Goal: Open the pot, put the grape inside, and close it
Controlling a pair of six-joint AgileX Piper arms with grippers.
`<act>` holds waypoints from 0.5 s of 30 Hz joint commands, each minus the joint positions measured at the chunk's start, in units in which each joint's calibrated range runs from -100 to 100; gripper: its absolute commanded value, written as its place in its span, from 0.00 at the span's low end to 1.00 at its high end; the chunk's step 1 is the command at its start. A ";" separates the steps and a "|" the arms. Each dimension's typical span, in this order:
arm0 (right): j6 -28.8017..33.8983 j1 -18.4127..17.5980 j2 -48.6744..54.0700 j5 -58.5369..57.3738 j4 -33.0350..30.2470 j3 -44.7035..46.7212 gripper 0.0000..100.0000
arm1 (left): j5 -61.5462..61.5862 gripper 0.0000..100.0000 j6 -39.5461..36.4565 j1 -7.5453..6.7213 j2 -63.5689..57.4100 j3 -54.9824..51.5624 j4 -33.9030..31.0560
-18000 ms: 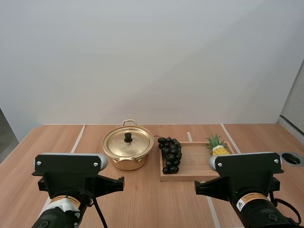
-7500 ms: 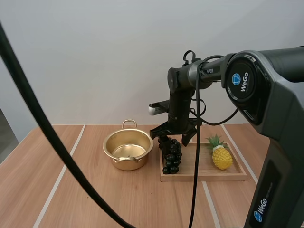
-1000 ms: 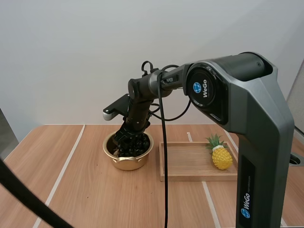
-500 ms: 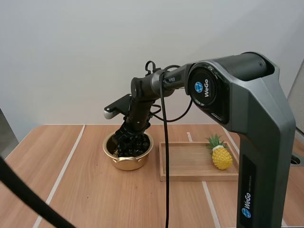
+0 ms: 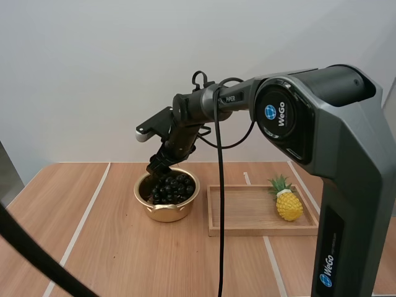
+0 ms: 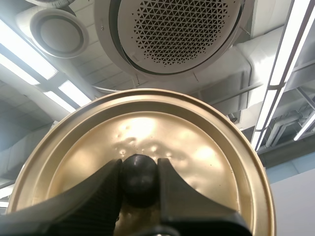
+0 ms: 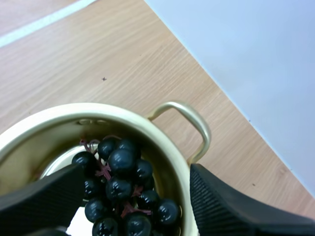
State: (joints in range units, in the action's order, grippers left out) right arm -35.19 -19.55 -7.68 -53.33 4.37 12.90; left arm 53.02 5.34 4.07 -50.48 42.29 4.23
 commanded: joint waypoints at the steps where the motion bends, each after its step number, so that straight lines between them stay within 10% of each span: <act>1: 0.26 0.19 2.12 1.14 -0.50 0.47 1.00 | 0.03 0.00 0.00 0.12 -0.11 0.08 -0.22; 15: 4.98 1.19 18.52 11.19 -5.34 0.47 1.00 | 2.55 0.00 0.00 0.12 -0.11 0.08 -1.25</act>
State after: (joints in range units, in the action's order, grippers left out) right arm -31.46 -19.11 6.86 -44.54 0.00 13.27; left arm 55.53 5.34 4.07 -50.48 42.29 3.89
